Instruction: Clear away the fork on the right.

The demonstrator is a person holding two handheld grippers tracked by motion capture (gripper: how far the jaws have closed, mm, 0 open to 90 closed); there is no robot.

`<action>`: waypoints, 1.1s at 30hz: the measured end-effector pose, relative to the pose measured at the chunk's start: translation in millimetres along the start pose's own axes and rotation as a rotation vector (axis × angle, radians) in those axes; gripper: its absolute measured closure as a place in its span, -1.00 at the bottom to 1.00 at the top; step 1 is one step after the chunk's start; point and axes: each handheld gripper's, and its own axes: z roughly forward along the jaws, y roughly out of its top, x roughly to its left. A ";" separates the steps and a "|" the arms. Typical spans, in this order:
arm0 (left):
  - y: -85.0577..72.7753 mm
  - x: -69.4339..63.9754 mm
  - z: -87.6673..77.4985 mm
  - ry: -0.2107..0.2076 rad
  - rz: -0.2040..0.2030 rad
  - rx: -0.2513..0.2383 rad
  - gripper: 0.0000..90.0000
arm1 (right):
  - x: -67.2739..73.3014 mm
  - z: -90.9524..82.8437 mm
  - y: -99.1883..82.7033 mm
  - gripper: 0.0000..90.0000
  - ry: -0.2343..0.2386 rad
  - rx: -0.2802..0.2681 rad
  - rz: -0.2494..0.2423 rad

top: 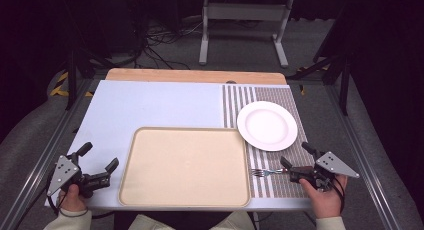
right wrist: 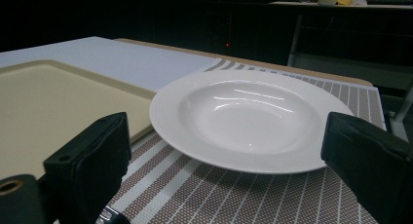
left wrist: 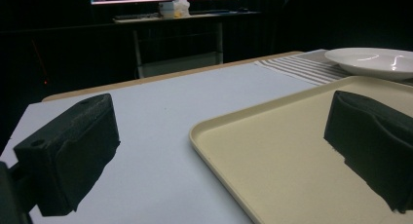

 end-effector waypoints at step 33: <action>0.9 -0.3 2.0 -0.003 -0.004 0.010 -1.00 | 5.6 5.5 13.1 -0.86 0.075 0.013 0.010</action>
